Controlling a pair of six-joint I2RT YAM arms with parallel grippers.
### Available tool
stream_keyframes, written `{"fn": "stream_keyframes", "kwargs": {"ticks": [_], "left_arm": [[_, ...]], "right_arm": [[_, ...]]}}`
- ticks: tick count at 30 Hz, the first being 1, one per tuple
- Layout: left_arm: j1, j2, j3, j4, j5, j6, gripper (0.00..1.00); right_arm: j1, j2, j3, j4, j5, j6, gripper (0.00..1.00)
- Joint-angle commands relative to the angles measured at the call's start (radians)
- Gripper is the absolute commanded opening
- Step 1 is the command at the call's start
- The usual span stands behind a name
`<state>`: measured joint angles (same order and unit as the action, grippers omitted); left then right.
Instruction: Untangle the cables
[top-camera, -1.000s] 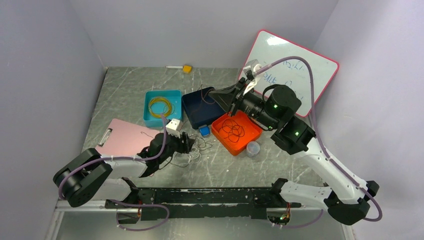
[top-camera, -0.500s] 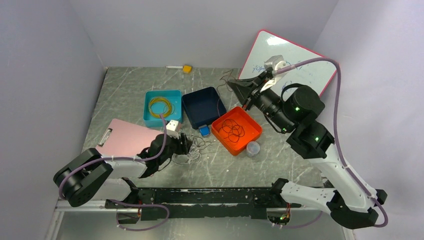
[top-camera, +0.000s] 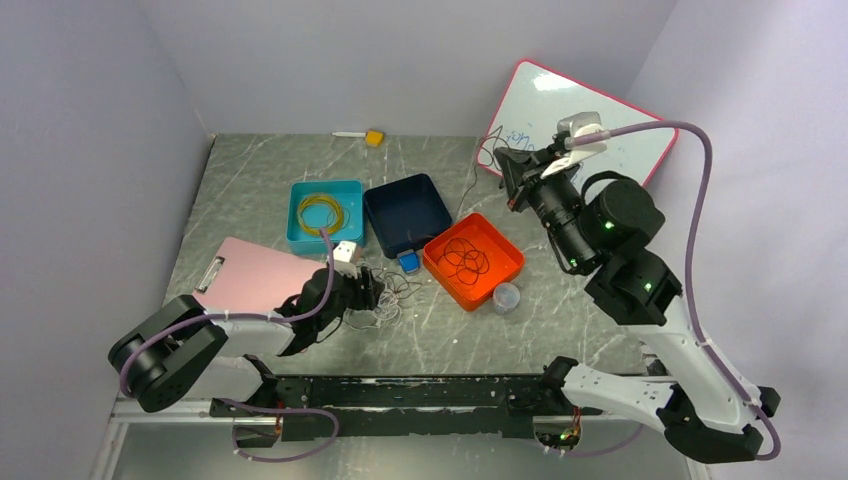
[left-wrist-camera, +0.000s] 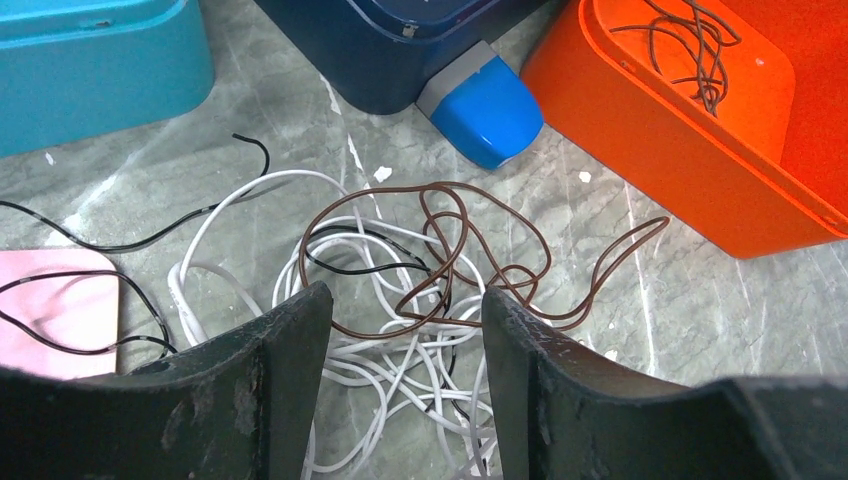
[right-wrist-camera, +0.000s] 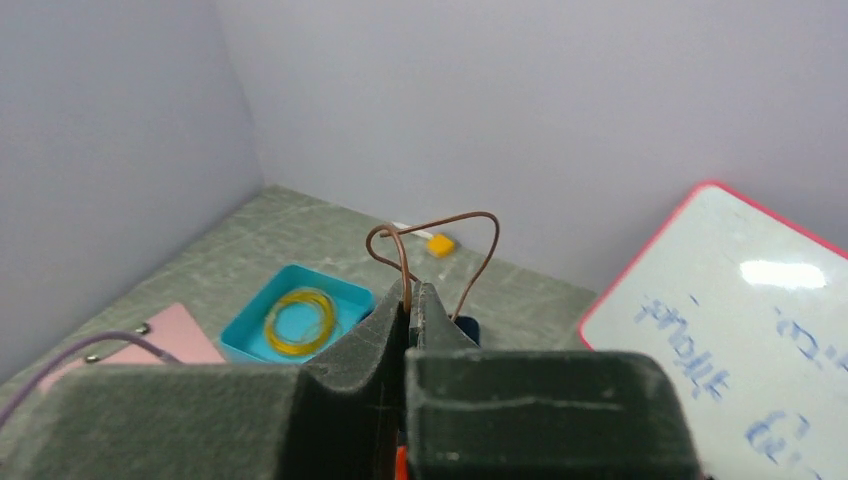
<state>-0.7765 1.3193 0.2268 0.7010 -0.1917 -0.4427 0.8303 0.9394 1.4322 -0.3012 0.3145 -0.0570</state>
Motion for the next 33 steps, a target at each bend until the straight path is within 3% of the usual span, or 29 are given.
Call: {"fn": "stream_keyframes", "kwargs": {"ticks": [1, 11, 21, 33], "left_arm": [[-0.008, -0.020, -0.005, -0.038, -0.027, -0.017, 0.62], [-0.009, -0.048, -0.007, -0.070, -0.032, -0.033, 0.64], [-0.007, -0.041, 0.004, -0.079, -0.029, -0.031, 0.64], [-0.008, -0.029, 0.015, -0.077, -0.030, -0.035, 0.64]], "right_arm": [[-0.004, 0.026, -0.046, -0.052, 0.172, 0.003, 0.00], [-0.057, 0.102, -0.154, -0.066, 0.192, 0.052, 0.00], [-0.328, 0.102, -0.358, -0.039, -0.012, 0.141, 0.00], [-0.333, 0.164, -0.451, -0.052, -0.167, 0.260, 0.00]]}}
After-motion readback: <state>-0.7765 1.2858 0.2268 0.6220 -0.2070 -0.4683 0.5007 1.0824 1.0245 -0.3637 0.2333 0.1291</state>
